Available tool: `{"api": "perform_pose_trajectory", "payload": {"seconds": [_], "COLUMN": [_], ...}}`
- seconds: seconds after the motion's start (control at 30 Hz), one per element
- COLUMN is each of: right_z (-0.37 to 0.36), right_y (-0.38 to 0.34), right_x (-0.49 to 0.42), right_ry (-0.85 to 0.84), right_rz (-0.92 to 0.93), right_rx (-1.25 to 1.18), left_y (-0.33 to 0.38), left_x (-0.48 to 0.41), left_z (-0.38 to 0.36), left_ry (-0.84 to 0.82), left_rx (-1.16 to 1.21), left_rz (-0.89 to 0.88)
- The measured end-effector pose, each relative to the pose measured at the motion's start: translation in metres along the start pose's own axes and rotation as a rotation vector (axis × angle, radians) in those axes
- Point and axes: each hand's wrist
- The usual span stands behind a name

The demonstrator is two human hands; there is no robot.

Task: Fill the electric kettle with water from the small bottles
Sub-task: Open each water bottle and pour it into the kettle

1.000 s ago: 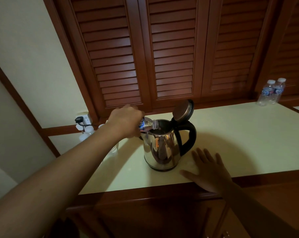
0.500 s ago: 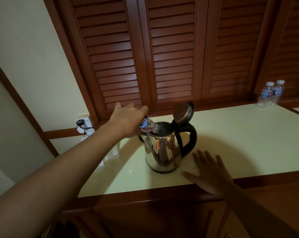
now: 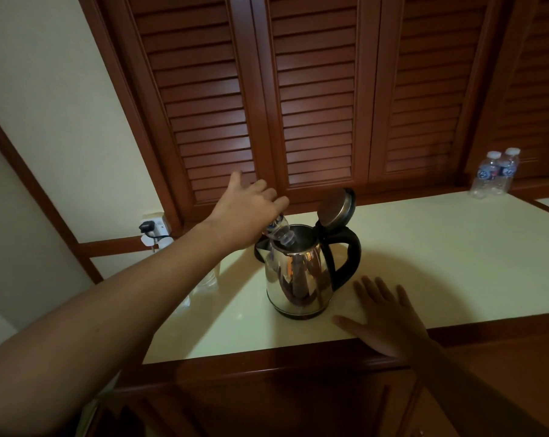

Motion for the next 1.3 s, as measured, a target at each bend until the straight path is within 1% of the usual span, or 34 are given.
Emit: {"api": "perform_pose_trajectory", "payload": {"seconds": [0.1, 0.2, 0.27, 0.33, 0.4, 0.47, 0.53, 0.63, 0.7, 0.77, 0.83, 0.9, 1.0, 1.07, 1.17, 1.3], "right_z": [0.001, -0.001, -0.002, -0.004, -0.006, -0.007, -0.007, 0.012, 0.027, 0.045, 0.065, 0.083, 0.106, 0.113, 0.119, 0.123], "right_y": [0.000, 0.003, 0.006, 0.009, 0.012, 0.012, 0.010, 0.003, -0.004, -0.011, -0.017, -0.019, -0.015, -0.009, -0.001, 0.006], "right_x": [0.002, 0.001, 0.000, -0.001, -0.002, -0.002, 0.000, 0.020, 0.035, 0.046, 0.052, 0.054, 0.059, 0.062, 0.066, 0.069], "right_ry": [0.004, 0.040, 0.090, 0.126, 0.119, 0.131, 0.195, 0.242, 0.295, 0.316, 0.295, 0.284, 0.242, 0.210, 0.163, 0.242], "right_rz": [0.006, 0.019, 0.034, 0.058, 0.066, 0.065, 0.072, 0.017, 0.085, 0.164, 0.218, 0.263, 0.326, 0.341, 0.307, 0.342], "right_rx": [-0.021, -0.099, -0.153, -0.181, -0.207, -0.227, -0.301, -0.619, -0.734, -0.800, -0.856, -0.875, -0.866, -0.827, -0.825, -0.813], "left_y": [0.000, 0.000, -0.001, -0.002, -0.001, 0.004, 0.015, 0.047, 0.076, 0.105, 0.126, 0.138, 0.146, 0.150, 0.157, 0.158], "left_x": [-0.001, -0.001, -0.001, 0.002, 0.009, 0.022, 0.037, 0.060, 0.072, 0.079, 0.080, 0.076, 0.068, 0.064, 0.058, 0.053], "left_z": [0.001, 0.002, 0.005, 0.007, 0.008, 0.008, 0.007, 0.007, 0.011, 0.013, 0.011, 0.008, 0.011, 0.012, 0.010, 0.010], "left_ry": [0.065, 0.105, 0.082, 0.008, -0.028, -0.022, 0.019, 0.143, 0.223, 0.264, 0.254, 0.230, 0.245, 0.267, 0.281, 0.288], "left_rx": [-0.061, -0.082, -0.058, 0.000, 0.090, 0.202, 0.356, 0.629, 0.775, 0.877, 0.973, 1.038, 1.095, 1.120, 1.176, 1.322], "left_rz": [-0.052, -0.086, -0.060, 0.036, 0.152, 0.265, 0.378, 0.503, 0.537, 0.534, 0.520, 0.499, 0.479, 0.463, 0.439, 0.403]}}
Point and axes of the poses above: each hand's wrist, its own x-axis away from the middle knuckle, its own z-axis out of the back of the hand, y = z × x, and after that the axes turned 10 degrees about -z, right-handed
